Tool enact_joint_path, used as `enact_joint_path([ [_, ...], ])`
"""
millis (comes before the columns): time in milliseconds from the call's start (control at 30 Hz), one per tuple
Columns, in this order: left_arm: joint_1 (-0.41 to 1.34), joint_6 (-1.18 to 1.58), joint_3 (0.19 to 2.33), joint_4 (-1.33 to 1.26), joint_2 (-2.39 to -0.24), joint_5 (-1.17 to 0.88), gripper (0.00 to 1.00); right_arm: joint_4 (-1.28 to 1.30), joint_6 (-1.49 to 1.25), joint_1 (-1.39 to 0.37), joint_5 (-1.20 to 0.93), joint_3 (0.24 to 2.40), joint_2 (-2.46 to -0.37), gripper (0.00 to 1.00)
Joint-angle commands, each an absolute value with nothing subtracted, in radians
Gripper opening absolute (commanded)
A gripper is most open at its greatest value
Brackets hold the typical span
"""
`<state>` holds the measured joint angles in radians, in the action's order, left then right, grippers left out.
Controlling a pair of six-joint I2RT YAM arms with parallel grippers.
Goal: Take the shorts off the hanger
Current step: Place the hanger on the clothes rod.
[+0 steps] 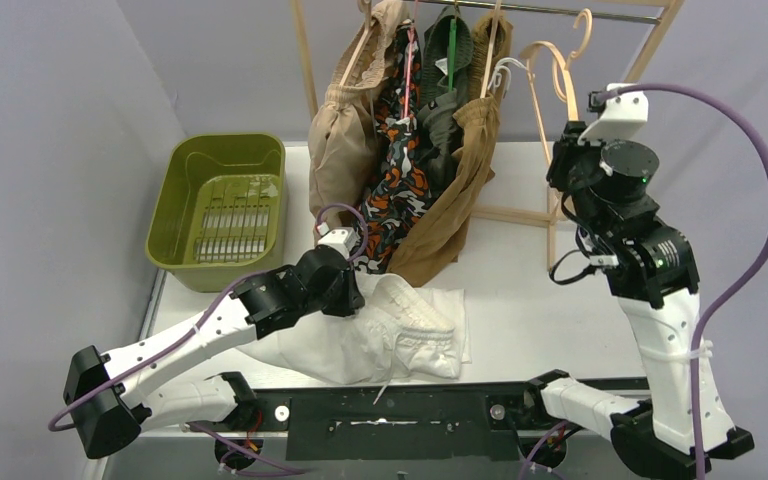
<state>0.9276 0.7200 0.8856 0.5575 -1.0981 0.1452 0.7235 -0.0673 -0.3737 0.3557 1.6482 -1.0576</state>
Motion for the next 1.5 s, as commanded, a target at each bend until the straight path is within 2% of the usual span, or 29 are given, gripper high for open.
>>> enact_joint_path([
  [0, 0.914, 0.699, 0.934, 0.534, -1.092, 0.136, 0.0, 0.722, -0.095, -0.371, 0.345, 1.751, -1.117, 0.0],
  [633, 0.872, 0.683, 0.905, 0.495, -1.1, 0.083, 0.0, 0.787, -0.069, -0.333, 0.367, 2.065, -1.319, 0.0],
  [800, 0.864, 0.68, 0.907, 0.492, -1.104, 0.077, 0.0, 0.827, -0.085, -0.249, 0.292, 2.165, -1.394, 0.0],
  [1033, 0.859, 0.68, 0.907, 0.487, -1.113, 0.064, 0.0, 0.898, -0.129, -0.128, 0.122, 2.141, -1.434, 0.03],
  [1167, 0.856, 0.678, 0.905, 0.488, -1.11, 0.064, 0.0, 0.874, -0.144, -0.118, 0.087, 1.929, -1.355, 0.14],
  [1300, 0.853, 0.68, 0.91, 0.482, -1.108, 0.054, 0.0, 0.841, -0.155, -0.101, 0.085, 1.825, -1.275, 0.34],
  [1367, 0.853, 0.678, 0.916, 0.482, -1.111, 0.051, 0.0, 0.85, -0.152, -0.096, 0.087, 1.822, -1.257, 0.47],
  [1400, 0.851, 0.678, 0.918, 0.482, -1.113, 0.049, 0.0, 0.854, -0.153, -0.096, 0.093, 1.819, -1.244, 0.6],
  [1433, 0.851, 0.678, 0.92, 0.482, -1.114, 0.047, 0.0, 0.853, -0.151, -0.095, 0.101, 1.809, -1.23, 0.67],
  [1467, 0.85, 0.681, 0.921, 0.482, -1.114, 0.045, 0.0, 0.848, -0.148, -0.094, 0.107, 1.795, -1.213, 0.69],
])
